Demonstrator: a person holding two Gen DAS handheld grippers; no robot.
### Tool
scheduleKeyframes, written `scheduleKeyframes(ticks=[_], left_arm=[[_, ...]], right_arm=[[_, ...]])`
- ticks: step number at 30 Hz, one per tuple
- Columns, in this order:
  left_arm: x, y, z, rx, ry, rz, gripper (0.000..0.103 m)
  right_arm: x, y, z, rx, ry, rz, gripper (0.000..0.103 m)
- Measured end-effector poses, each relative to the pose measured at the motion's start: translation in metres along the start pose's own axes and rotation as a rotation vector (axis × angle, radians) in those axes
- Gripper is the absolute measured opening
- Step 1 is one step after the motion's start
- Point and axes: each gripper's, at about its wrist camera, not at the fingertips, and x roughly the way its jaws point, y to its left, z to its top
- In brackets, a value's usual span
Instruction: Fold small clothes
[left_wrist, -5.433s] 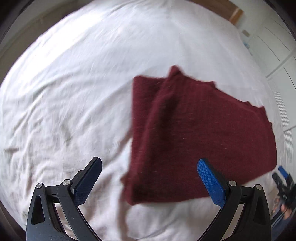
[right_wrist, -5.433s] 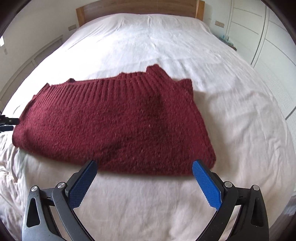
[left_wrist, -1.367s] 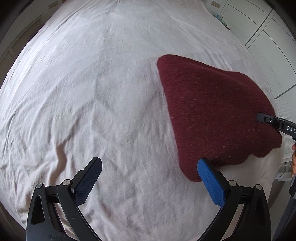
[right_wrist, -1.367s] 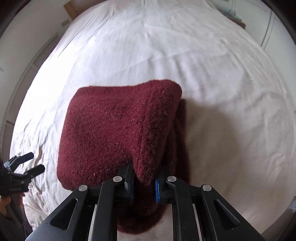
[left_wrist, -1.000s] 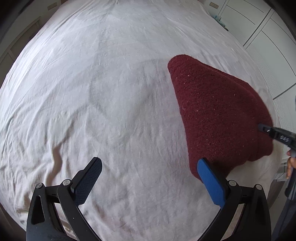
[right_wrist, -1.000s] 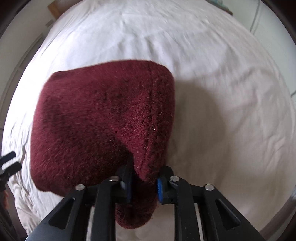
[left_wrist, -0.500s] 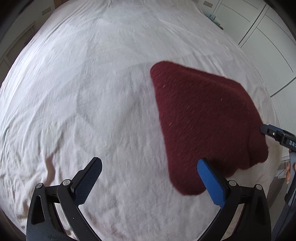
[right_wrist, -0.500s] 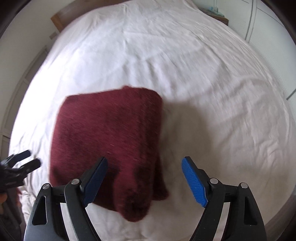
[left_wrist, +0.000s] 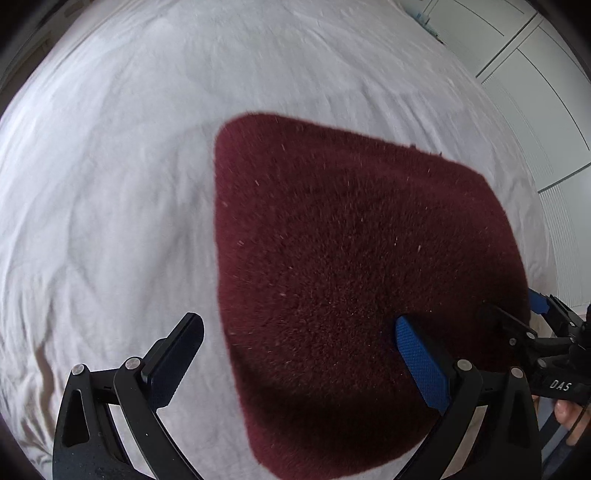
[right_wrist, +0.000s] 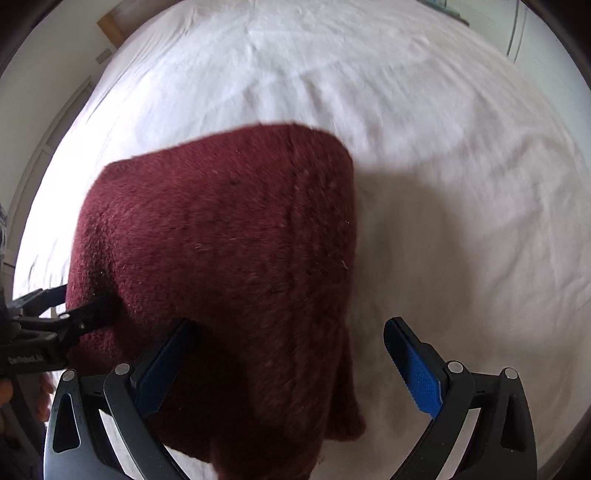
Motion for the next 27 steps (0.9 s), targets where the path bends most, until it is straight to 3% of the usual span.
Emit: scheduleKeyframes(ticks=[3,9,12,13,15,17,20,24,27], left_arm=[[0.015,0.003,-0.005,0.007,-0.003,0.011,0.102],[0.027,0.017,-0.012,-0.035,0.006,-0.056,0.103],[0.026,0.015,-0.012,-0.011,0.000,-0.040,0.103],[0.026,0.013,-0.012,0.004,-0.009,-0.027,0.103],[0.024,0.006,-0.012,0.050,-0.033,0.012,0.101],[0.023,0.001,-0.012,0.067,-0.042,0.005,0.088],[0.019,-0.006,-0.012,0.104,-0.041,0.010,0.075],[0.005,-0.013,-0.007,0.137,-0.042,-0.004,0.048],[-0.013,-0.015,-0.005,0.174,-0.056,-0.021,0.043]], right_arm=[[0.009,-0.009,-0.004,0.016,0.002,0.044,0.102],[0.021,-0.015,-0.011,0.068,0.020,0.081,0.101],[0.023,-0.014,-0.010,0.068,0.024,0.107,0.087],[0.022,-0.011,-0.009,0.060,0.024,0.128,0.072],[0.018,-0.004,-0.008,0.037,0.028,0.113,0.066],[0.015,0.003,-0.007,0.011,0.033,0.098,0.054],[0.008,0.010,-0.008,-0.017,0.026,0.079,0.044],[-0.018,0.023,-0.012,-0.056,-0.030,0.047,0.038],[-0.036,0.032,-0.013,-0.069,-0.065,0.052,0.036]])
